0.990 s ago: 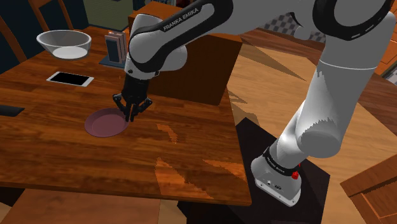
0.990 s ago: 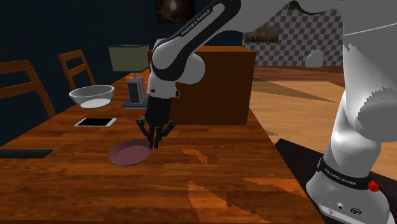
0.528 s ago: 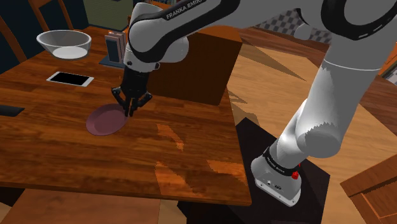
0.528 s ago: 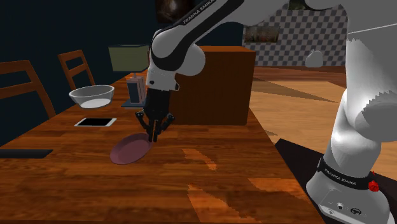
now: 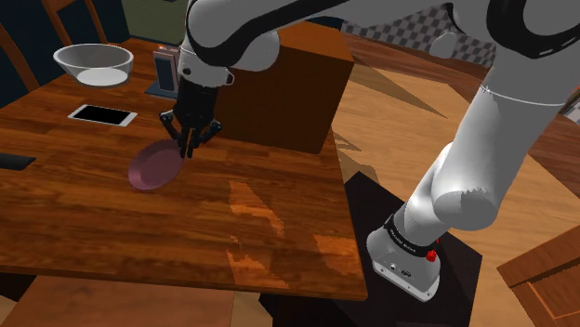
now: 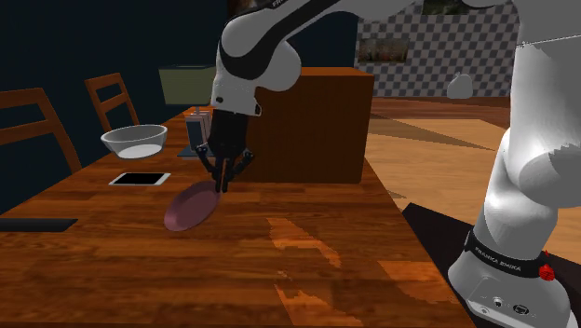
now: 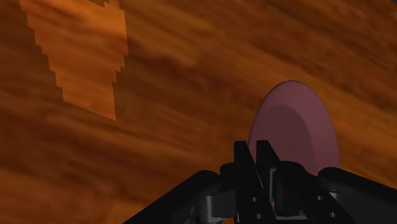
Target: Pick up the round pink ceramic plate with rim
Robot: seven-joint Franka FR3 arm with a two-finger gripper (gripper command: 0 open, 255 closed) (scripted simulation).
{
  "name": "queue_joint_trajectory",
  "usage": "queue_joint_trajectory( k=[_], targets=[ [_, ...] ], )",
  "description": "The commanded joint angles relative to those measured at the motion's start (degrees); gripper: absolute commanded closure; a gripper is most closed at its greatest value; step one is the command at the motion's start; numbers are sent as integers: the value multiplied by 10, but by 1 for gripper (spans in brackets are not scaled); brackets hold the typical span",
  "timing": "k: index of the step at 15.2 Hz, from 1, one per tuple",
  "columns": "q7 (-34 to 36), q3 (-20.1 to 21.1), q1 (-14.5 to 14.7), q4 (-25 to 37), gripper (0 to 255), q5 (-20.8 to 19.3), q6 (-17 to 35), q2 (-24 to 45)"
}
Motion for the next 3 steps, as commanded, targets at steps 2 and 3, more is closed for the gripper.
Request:
queue_joint_trajectory(
  k=[2, 3],
  targets=[
    [4, 0, -1, 8, 255, -1, -15, -7],
    [4, 0, -1, 8, 255, -1, -15, -7]
  ],
)
